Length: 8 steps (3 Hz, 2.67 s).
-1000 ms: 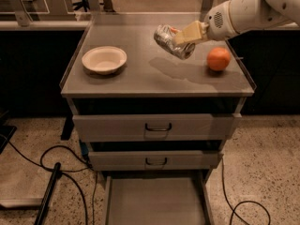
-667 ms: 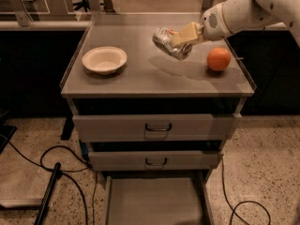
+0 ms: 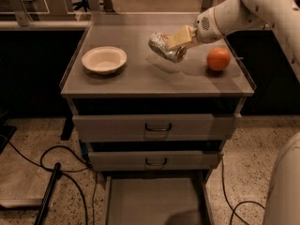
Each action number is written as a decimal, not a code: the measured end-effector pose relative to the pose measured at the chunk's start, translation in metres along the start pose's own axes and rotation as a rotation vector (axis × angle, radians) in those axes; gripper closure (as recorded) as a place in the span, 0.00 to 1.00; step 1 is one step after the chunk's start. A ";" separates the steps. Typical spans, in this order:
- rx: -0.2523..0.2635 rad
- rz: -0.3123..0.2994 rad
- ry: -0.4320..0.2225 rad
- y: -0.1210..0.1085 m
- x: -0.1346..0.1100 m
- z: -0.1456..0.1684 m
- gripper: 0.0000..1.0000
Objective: Pick 7up can from bottom drawer and place on counter
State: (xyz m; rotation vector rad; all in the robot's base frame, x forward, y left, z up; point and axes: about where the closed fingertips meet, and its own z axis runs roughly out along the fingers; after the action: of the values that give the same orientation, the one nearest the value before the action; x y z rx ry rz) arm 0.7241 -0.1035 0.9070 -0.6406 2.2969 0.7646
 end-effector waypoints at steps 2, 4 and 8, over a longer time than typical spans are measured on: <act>-0.003 0.033 -0.047 -0.006 0.004 0.023 1.00; 0.002 0.033 -0.067 -0.004 0.020 0.047 1.00; 0.000 0.027 -0.081 -0.003 0.025 0.052 0.34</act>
Offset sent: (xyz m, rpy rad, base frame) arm 0.0135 0.0120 -0.0335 0.0752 -0.0220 -0.0658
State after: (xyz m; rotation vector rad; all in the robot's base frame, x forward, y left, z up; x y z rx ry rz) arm 0.7298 -0.0774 0.8557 -0.5692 2.2360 0.7889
